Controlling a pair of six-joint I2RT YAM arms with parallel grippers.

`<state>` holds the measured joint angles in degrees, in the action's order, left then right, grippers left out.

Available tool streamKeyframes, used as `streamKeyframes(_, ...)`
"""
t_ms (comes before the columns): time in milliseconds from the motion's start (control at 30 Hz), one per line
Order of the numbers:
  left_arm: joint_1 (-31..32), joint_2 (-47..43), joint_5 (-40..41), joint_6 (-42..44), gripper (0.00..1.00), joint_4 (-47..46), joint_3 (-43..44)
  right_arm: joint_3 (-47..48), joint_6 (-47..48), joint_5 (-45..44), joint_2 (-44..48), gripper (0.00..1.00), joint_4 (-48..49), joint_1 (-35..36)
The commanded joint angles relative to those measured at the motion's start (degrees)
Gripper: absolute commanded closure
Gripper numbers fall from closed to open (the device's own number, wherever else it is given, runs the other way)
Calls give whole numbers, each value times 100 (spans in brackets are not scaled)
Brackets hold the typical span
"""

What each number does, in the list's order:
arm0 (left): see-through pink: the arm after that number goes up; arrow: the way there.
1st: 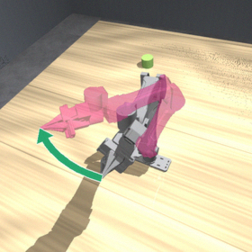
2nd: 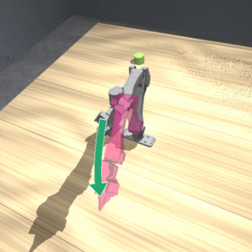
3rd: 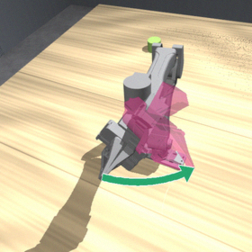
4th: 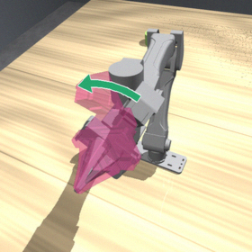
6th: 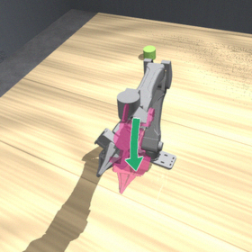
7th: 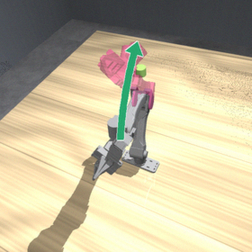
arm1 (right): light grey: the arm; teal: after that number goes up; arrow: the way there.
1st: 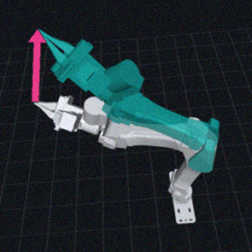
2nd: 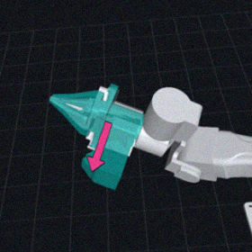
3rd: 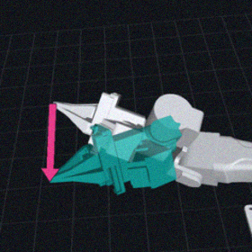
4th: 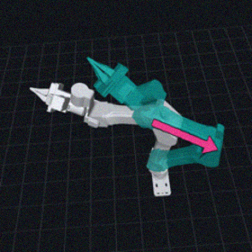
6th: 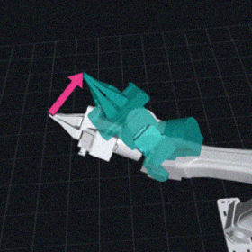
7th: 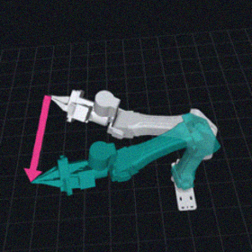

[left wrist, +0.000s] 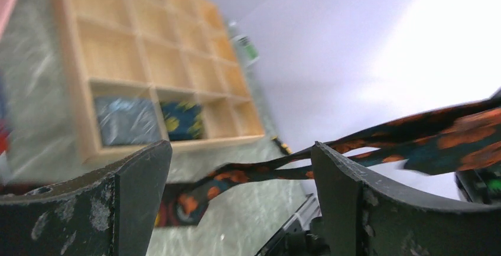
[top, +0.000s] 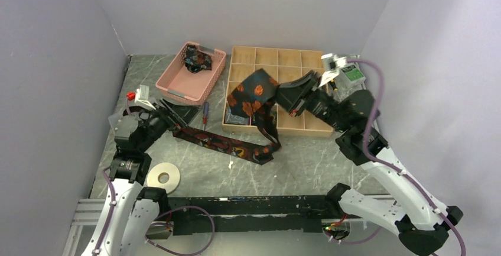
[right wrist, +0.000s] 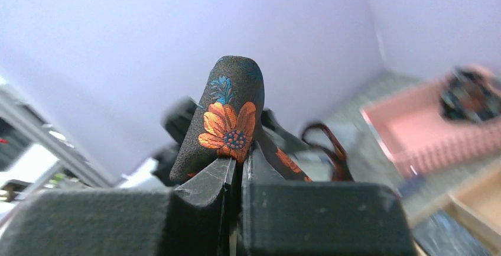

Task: Roll the ties
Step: Pick up the tie at the center of the board.

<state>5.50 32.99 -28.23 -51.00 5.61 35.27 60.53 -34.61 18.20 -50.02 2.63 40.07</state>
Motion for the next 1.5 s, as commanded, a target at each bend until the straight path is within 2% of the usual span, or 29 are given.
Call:
streamKeyframes(0,33,152,-994,-874,6,-3579,-183,1075,-1020,635,-158,100,1655,-58)
streamKeyframes(100,101,643,-1433,-1182,6,-4774,-213,1692,-1399,742,-378,100,1954,-60)
streamKeyframes(233,594,1223,-1786,-1040,6,-5677,-118,2113,-1419,521,-449,100,1990,-55)
streamKeyframes(433,2043,1610,-1493,402,6,-5331,239,1919,-1527,-67,-224,100,2275,-61)
streamKeyframes(500,2397,1765,-1423,594,6,-5713,233,1872,-1607,-260,-189,100,2290,-55)
streamKeyframes(767,2867,3161,-2415,-18,6,-7973,751,2052,-1852,-352,-175,100,2069,-60)
streamKeyframes(867,3187,3786,-2627,-109,6,-8442,1035,2010,-1922,-386,-124,100,2074,-54)
streamKeyframes(967,3633,4208,-2666,335,6,-8229,1368,1984,-1974,-445,-120,100,2105,-61)
streamKeyframes(1100,4139,4317,-2474,1377,6,-7209,1672,2014,-2028,-440,-209,100,2134,-54)
streamKeyframes(1167,4187,4280,-2293,1697,6,-6990,1694,2051,-2061,-383,-260,100,2155,-58)
streamKeyframes(1333,4189,4205,-2024,1971,6,-7122,1598,2134,-1962,-350,-278,100,2049,-58)
streamKeyframes(1467,4166,3850,-1718,2508,6,-6495,1439,2103,-1852,-395,-195,100,2008,-60)
